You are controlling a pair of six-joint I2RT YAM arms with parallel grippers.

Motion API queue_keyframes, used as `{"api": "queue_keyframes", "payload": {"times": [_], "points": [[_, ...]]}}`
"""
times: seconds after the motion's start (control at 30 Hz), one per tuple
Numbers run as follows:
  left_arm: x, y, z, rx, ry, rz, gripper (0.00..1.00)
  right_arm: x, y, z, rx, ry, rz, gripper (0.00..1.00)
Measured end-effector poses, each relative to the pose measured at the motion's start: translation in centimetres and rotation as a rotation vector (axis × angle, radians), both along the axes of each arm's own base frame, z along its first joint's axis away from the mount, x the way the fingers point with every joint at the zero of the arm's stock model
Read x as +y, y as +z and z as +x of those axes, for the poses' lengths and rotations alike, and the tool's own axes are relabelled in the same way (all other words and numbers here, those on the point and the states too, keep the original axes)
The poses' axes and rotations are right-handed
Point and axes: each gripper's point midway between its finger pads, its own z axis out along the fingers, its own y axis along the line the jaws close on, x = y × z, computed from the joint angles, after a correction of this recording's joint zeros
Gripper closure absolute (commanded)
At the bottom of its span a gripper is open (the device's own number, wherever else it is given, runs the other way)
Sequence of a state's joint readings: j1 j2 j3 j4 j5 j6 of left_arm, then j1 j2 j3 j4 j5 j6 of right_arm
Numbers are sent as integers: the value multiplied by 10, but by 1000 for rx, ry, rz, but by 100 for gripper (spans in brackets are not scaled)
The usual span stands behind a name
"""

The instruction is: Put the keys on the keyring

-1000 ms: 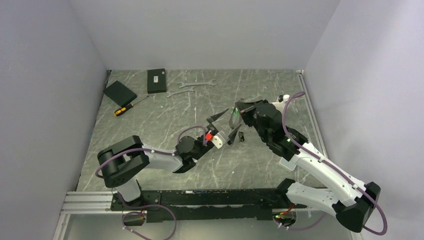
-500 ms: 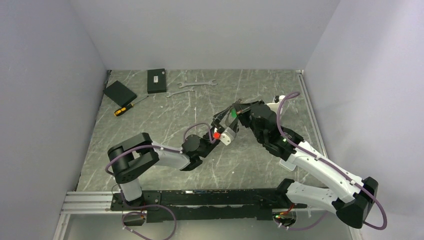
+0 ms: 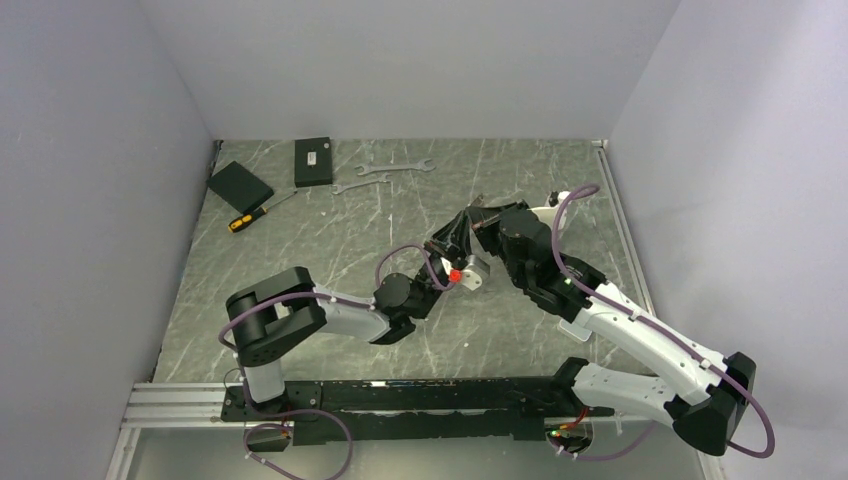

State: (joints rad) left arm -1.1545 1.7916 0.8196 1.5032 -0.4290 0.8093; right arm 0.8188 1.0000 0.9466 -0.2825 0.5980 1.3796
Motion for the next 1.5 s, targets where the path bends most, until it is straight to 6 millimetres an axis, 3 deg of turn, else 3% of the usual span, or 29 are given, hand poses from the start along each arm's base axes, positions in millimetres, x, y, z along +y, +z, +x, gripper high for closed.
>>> {"api": "queue_keyframes", "payload": {"times": [0.13,0.23,0.6,0.8,0.93,1.13,1.2,1.33,1.5], "points": [[1,0,0,1,10,2,100,0,0,0,-3,-1,-7,100],[3,1,-1,19,-1,-19,100,0,2,0,-19,9,-28,100],[46,27,-32,196,-221,-142,100,31,25,-26,-159,231,-28,100],[56,23,-36,297,-293,-152,91,37,18,-31,-182,290,-64,100],[65,20,-37,349,-319,-162,100,37,11,-30,-190,303,-102,100],[92,24,-27,366,-267,-198,100,33,1,-28,-196,311,-163,100],[95,20,-26,377,-259,-197,92,34,1,-28,-202,319,-171,100],[95,9,-25,414,-262,-175,55,34,2,-28,-213,326,-181,100],[88,6,-38,441,-339,-149,38,35,-2,-27,-207,330,-194,100]]}}
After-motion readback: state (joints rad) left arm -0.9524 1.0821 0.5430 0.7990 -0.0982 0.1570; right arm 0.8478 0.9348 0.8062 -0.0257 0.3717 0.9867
